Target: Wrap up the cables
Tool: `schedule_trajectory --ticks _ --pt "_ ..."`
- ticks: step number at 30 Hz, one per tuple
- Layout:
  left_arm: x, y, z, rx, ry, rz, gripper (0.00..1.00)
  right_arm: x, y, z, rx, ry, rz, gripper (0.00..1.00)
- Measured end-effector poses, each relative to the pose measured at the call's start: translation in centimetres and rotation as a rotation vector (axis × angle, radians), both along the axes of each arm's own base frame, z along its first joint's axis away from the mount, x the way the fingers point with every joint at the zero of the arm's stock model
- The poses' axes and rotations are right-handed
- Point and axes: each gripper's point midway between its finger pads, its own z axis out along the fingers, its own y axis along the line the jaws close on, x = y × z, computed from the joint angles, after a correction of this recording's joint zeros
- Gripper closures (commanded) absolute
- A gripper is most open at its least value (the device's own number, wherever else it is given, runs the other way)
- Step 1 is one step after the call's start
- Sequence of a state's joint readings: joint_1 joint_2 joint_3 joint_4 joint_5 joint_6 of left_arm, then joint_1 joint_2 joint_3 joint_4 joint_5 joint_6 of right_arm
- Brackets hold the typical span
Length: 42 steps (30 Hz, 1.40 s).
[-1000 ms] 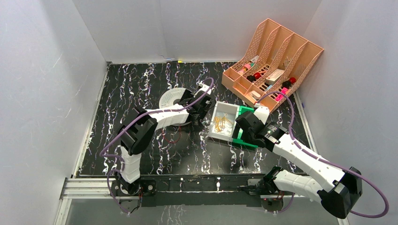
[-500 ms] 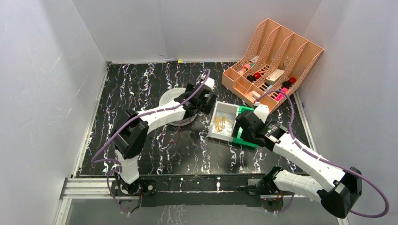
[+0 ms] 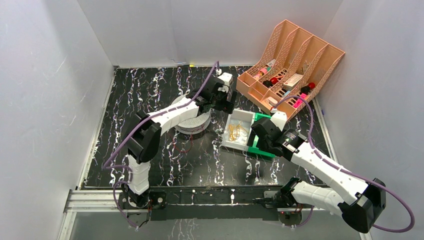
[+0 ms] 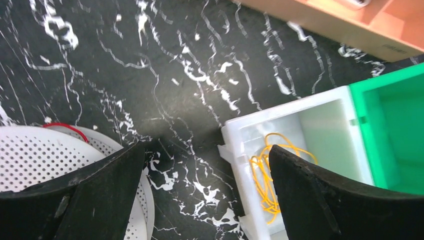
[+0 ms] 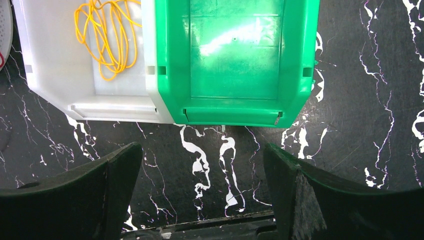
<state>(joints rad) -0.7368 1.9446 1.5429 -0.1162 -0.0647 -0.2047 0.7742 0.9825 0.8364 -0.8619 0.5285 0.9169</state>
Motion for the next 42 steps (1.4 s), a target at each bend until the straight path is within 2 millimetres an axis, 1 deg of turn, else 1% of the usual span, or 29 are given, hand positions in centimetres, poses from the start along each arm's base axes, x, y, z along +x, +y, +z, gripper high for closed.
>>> schedule_trajectory --ticks 4,6,9,17,22,26,30,33,35,40,42 --pt "0.1 1.2 -2.9 0.011 0.102 0.035 0.07 0.0 0.0 0.1 0.004 -0.005 0.000 0.02" --pt "0.1 1.9 -4.0 0.015 0.145 0.057 0.08 0.0 0.0 0.2 0.005 -0.006 0.000 0.01" --pt "0.1 2.4 -4.4 0.000 0.185 0.073 0.08 0.0 0.0 0.2 0.006 -0.006 0.000 0.01" --pt "0.0 3.6 -5.0 -0.010 0.243 0.111 0.08 0.0 0.1 0.1 0.006 -0.005 0.001 0.02" --pt "-0.4 5.6 -6.0 0.015 0.280 0.148 0.08 0.0 0.3 -0.4 -0.006 0.019 0.010 0.02" --pt "-1.5 7.8 -6.6 0.055 0.314 0.180 0.07 -0.2 0.6 -1.4 -0.030 0.063 0.030 0.02" --pt "-1.9 9.0 -5.9 0.063 0.316 0.190 0.06 -0.1 1.0 -2.1 -0.056 0.100 0.052 0.02" --pt "-2.1 9.2 -4.6 0.045 0.297 0.182 0.04 0.1 1.4 -2.2 -0.056 0.111 0.064 0.02" --pt "-2.2 9.1 -3.4 0.024 0.282 0.169 0.02 0.3 1.6 -2.0 -0.061 0.110 0.078 0.02" --pt "-3.0 8.3 0.2 -0.048 0.244 0.112 0.02 0.8 1.8 -1.7 -0.088 0.104 0.110 0.02" --pt "-3.4 8.3 1.5 -0.068 0.227 0.097 0.02 1.1 1.8 -1.4 -0.102 0.100 0.109 0.02"
